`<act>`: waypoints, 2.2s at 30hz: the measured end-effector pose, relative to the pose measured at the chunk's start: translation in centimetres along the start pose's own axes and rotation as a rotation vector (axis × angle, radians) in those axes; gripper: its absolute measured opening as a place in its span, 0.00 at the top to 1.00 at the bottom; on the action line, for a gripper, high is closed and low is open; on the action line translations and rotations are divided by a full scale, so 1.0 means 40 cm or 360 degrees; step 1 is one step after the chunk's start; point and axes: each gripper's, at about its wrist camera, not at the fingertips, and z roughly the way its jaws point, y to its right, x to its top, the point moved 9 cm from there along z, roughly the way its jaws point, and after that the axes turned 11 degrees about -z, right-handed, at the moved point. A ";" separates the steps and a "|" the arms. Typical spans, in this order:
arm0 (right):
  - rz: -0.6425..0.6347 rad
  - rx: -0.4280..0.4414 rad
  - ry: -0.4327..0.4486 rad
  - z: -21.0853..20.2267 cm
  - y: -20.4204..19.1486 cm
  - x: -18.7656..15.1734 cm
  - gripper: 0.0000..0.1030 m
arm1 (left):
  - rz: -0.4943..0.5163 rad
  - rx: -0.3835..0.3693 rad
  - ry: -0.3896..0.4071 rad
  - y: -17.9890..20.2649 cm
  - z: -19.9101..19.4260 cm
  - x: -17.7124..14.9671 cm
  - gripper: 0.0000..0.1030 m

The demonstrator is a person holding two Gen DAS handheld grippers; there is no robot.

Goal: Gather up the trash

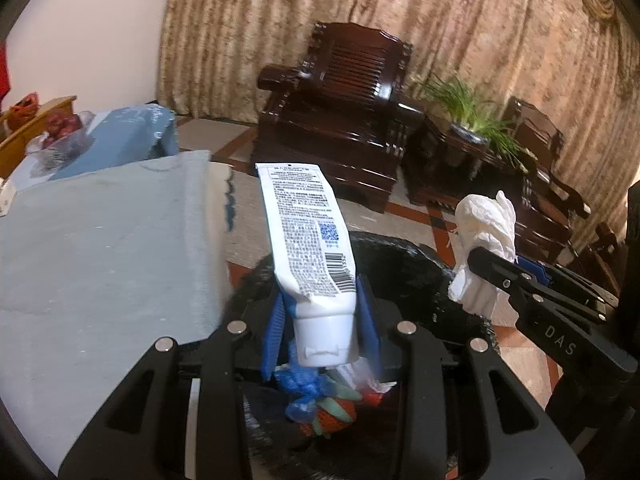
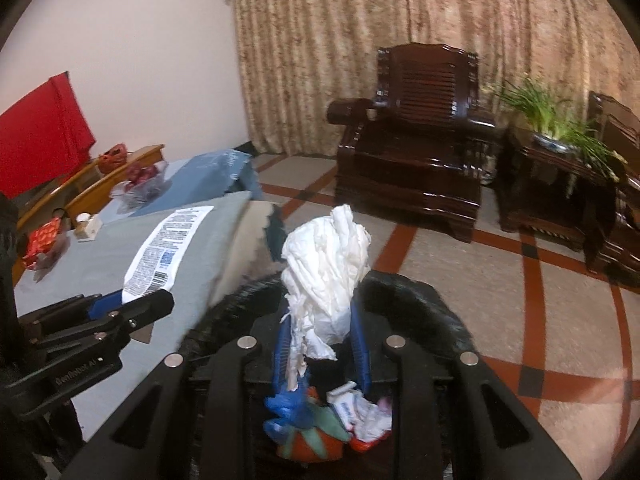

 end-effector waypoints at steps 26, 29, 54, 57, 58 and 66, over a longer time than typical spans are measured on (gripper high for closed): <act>0.0030 -0.0035 -0.0238 0.154 0.100 -0.145 0.24 | 0.0077 -0.0069 -0.0213 0.038 0.201 -0.054 0.27; 0.0056 -0.0052 -0.0225 0.136 0.108 -0.146 0.12 | 0.0044 -0.0037 -0.0195 0.011 0.179 -0.045 0.20; -0.0002 0.0064 -0.0054 -0.173 -0.053 -0.029 0.06 | -0.0013 0.0253 0.0111 -0.060 -0.234 -0.020 0.09; -0.0017 0.0062 -0.0056 -0.187 -0.069 -0.032 0.06 | -0.0018 0.0266 0.0114 -0.060 -0.256 -0.035 0.09; -0.0016 0.0065 -0.0058 -0.189 -0.072 -0.033 0.06 | -0.0021 0.0273 0.0111 -0.061 -0.259 -0.041 0.09; -0.0035 0.0061 -0.0085 -0.181 -0.083 -0.043 0.06 | -0.0022 0.0310 0.0101 -0.073 -0.261 -0.049 0.09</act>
